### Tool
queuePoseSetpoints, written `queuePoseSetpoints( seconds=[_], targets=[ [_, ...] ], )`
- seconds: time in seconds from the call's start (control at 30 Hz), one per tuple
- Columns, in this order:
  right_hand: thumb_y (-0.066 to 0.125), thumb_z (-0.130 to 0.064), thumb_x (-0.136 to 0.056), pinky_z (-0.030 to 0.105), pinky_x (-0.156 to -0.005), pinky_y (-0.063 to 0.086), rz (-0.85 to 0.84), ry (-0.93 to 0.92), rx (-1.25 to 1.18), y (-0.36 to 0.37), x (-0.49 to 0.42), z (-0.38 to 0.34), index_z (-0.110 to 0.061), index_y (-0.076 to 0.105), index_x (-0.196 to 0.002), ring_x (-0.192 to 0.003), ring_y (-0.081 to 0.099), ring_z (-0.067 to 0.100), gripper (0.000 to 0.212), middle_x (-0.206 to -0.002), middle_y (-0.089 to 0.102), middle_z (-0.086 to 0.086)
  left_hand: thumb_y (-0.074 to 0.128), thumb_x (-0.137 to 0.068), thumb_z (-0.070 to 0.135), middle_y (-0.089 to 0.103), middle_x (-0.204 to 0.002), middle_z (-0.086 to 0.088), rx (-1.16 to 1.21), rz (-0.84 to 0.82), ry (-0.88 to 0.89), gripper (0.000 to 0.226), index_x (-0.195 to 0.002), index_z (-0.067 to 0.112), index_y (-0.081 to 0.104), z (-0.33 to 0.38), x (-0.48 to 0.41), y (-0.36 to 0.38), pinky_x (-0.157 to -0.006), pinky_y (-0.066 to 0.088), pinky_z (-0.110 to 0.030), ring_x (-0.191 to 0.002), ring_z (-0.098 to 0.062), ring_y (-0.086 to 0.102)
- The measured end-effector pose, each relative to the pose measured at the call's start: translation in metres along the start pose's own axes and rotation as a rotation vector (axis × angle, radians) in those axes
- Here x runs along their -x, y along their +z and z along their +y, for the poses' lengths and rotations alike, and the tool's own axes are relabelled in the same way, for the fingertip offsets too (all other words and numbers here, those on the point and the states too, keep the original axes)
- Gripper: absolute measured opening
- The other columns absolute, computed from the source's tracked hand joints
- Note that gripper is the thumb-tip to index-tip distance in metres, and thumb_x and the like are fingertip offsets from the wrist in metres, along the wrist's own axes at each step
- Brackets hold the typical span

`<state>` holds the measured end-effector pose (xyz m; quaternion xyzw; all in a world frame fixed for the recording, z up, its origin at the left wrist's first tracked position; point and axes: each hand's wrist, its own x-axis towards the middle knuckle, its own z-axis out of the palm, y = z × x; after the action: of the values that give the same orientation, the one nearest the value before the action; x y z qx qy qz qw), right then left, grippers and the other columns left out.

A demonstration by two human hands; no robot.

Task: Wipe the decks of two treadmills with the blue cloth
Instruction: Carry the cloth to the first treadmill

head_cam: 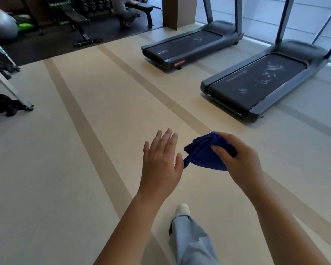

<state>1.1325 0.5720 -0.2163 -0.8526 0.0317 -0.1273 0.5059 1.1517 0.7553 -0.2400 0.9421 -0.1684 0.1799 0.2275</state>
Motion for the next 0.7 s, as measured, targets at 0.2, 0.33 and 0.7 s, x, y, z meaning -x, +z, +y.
queuePoseSetpoints(
  seconds=[0.2, 0.33, 0.7],
  targets=[
    [0.058, -0.012, -0.089, 0.014, -0.067, 0.041, -0.022, -0.051, 0.018, 0.021, -0.153, 0.016, -0.043, 0.055, -0.105, -0.087, 0.052, -0.009, 0.035, -0.091, 0.057, -0.029, 0.034, -0.087, 0.028, 0.049, -0.136, -0.013, -0.029, -0.019, -0.003, 0.049, -0.128, 0.006, 0.049, -0.044, -0.146, 0.042, -0.102, 0.021, -0.049, -0.129, -0.033, 0.041],
    [0.058, -0.011, -0.089, 0.007, -0.067, 0.040, -0.054, -0.083, 0.037, 0.032, -0.245, 0.017, -0.041, 0.055, -0.106, -0.088, 0.052, -0.011, 0.034, -0.092, 0.056, -0.031, 0.032, -0.087, 0.029, 0.046, -0.139, -0.011, -0.019, -0.030, -0.041, 0.051, -0.130, 0.006, 0.048, -0.071, -0.226, 0.060, -0.104, 0.017, -0.046, -0.132, -0.030, 0.037],
    [0.058, -0.014, -0.090, 0.009, -0.069, 0.042, -0.081, 0.002, 0.008, 0.131, -0.452, 0.037, -0.029, 0.061, -0.114, -0.090, 0.055, -0.001, 0.029, -0.096, 0.063, -0.017, 0.031, -0.088, 0.030, 0.045, -0.140, -0.009, -0.002, -0.087, -0.118, 0.051, -0.131, 0.008, 0.047, -0.196, -0.388, 0.118, -0.105, 0.015, -0.045, -0.133, -0.029, 0.035]
  ],
)
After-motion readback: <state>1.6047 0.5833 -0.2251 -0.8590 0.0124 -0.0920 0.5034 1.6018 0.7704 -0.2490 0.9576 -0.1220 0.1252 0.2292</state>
